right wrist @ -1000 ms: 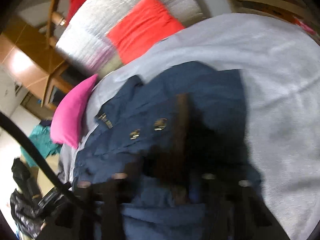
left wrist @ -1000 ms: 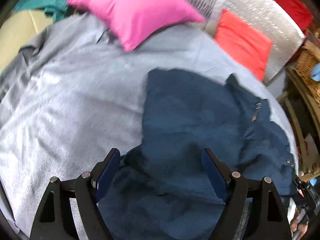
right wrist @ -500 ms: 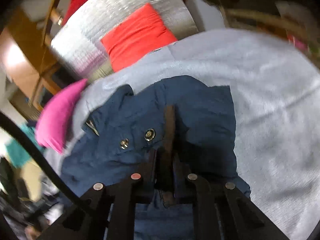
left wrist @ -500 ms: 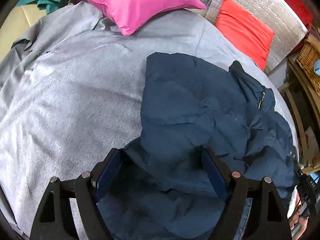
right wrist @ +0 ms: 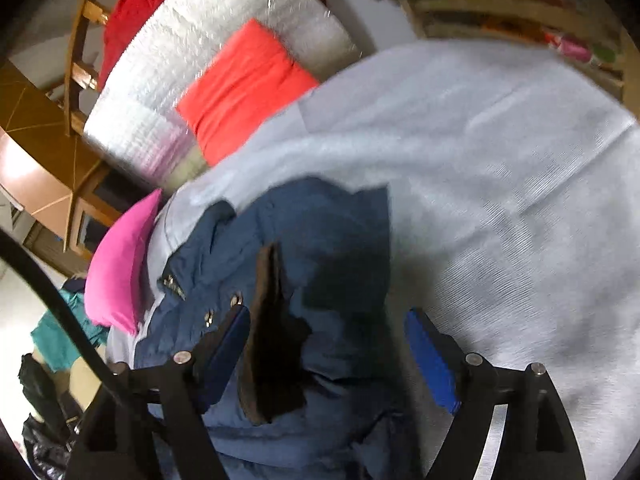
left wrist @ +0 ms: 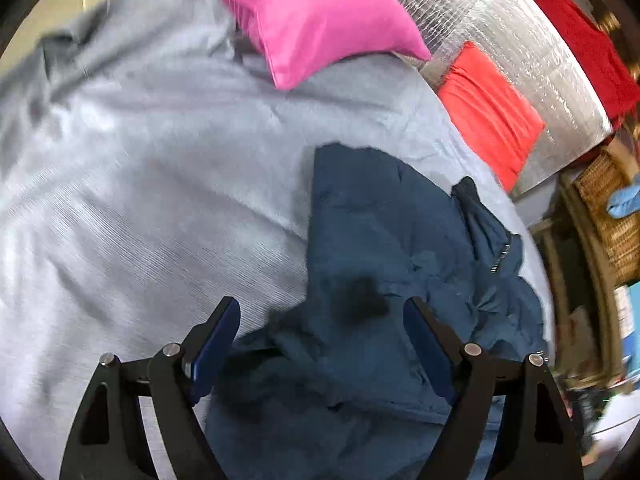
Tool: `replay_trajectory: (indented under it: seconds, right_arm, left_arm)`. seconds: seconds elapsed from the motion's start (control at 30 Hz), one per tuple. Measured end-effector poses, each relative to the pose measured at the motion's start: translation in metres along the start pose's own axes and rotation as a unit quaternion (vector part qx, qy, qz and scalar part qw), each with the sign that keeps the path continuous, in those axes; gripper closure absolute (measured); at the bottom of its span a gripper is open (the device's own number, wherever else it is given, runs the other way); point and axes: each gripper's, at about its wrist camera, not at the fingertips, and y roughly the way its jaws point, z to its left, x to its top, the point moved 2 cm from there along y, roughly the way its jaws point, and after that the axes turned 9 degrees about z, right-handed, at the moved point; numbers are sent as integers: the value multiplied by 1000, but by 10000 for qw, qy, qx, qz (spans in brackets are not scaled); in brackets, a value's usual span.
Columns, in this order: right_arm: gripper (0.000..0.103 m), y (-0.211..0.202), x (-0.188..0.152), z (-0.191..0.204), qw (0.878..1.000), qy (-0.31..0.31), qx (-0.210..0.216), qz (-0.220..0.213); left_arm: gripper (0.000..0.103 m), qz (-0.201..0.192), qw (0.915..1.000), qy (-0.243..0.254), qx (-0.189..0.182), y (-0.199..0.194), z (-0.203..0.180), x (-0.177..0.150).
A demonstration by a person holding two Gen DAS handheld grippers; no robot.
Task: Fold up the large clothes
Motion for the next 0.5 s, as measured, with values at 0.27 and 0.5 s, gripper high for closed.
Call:
replay_trajectory:
  seconds: [0.27, 0.5]
  right_arm:
    - [48, 25, -16, 35, 9961, -773, -419, 115]
    - [70, -3, -23, 60, 9839, -1356, -848, -800]
  left_arm:
    - [20, 178, 9992, 348, 52, 11, -18, -8]
    - [20, 198, 9968, 632, 449, 20, -23, -8]
